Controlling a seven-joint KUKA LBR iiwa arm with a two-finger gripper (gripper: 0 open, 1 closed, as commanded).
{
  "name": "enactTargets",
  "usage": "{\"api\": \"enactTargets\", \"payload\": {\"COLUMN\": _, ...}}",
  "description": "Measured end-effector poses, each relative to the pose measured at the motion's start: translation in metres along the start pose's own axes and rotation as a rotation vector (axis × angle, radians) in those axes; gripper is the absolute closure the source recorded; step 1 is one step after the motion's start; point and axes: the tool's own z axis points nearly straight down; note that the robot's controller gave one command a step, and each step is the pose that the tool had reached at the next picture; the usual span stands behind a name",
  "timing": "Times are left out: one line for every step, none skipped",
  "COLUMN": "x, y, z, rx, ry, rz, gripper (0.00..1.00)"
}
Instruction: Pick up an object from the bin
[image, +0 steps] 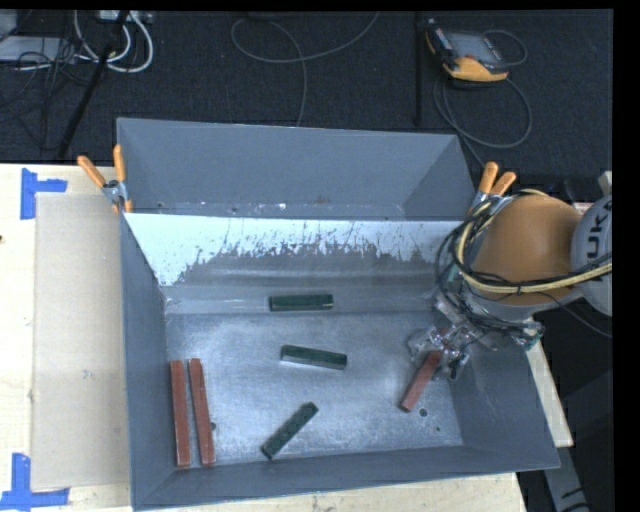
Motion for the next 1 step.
{"api": "enactTargets", "payload": {"x": -0.0015, "y": 0.0007, "z": -0.0004, "rx": -0.002, "ry": -0.004, "rz": 0.002, "gripper": 0.00}}
